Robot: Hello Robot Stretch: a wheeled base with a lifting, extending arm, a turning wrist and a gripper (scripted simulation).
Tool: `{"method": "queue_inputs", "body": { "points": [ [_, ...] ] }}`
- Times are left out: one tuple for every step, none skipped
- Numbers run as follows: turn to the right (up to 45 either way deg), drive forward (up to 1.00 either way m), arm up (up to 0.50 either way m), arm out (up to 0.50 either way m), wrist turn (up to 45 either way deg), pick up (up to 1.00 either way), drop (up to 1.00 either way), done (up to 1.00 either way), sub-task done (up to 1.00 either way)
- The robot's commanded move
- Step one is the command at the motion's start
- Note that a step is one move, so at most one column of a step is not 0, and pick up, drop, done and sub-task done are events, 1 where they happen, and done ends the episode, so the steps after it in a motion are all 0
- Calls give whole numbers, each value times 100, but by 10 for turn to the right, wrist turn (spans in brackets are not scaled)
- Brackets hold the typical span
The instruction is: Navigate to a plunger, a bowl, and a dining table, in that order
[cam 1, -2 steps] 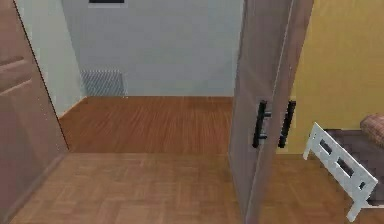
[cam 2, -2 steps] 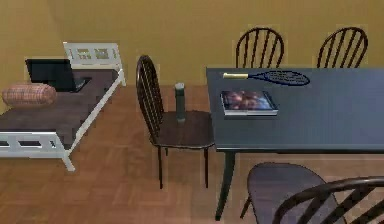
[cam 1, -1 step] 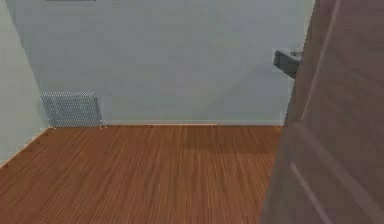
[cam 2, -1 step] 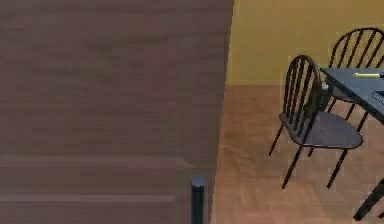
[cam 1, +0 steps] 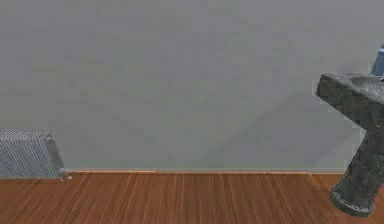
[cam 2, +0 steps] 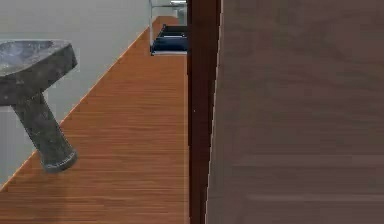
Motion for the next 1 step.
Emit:
{"method": "queue_inputs", "body": {
  "points": [
    [450, 0, 0, 0, 0, 0, 0, 0, 0]
  ]
}}
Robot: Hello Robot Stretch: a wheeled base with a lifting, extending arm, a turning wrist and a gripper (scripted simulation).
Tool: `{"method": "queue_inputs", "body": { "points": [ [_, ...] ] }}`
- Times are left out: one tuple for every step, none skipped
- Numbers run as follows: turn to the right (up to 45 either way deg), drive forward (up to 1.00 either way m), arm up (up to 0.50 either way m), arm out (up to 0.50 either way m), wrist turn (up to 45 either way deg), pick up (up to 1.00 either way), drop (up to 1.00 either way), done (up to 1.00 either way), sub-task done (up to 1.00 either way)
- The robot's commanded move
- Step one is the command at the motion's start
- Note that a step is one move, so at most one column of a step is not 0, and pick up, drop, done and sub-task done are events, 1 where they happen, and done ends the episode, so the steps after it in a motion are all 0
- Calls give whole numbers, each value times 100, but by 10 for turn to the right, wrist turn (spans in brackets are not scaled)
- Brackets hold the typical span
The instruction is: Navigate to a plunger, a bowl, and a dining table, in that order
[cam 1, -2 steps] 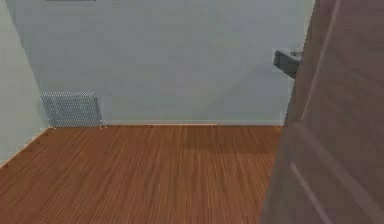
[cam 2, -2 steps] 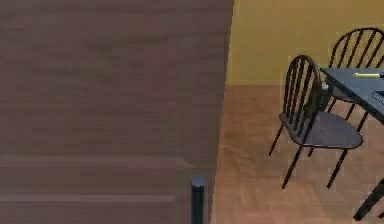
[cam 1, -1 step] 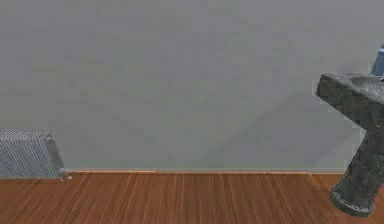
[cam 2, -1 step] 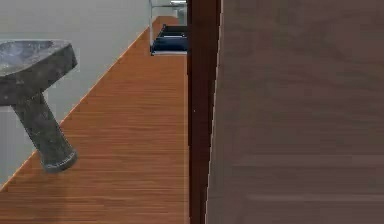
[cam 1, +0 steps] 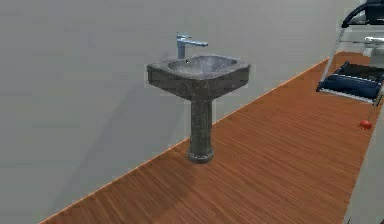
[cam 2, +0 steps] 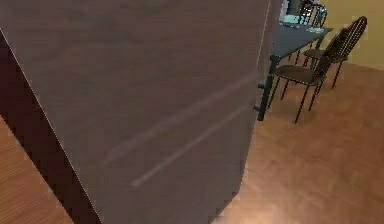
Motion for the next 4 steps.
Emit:
{"method": "queue_inputs", "body": {
  "points": [
    [0, 45, 0, 0, 0, 0, 0, 0, 0],
    [450, 0, 0, 0, 0, 0, 0, 0, 0],
    [0, 100, 0, 0, 0, 0, 0, 0, 0],
    [30, 0, 0, 0, 0, 0, 0, 0, 0]
  ]
}}
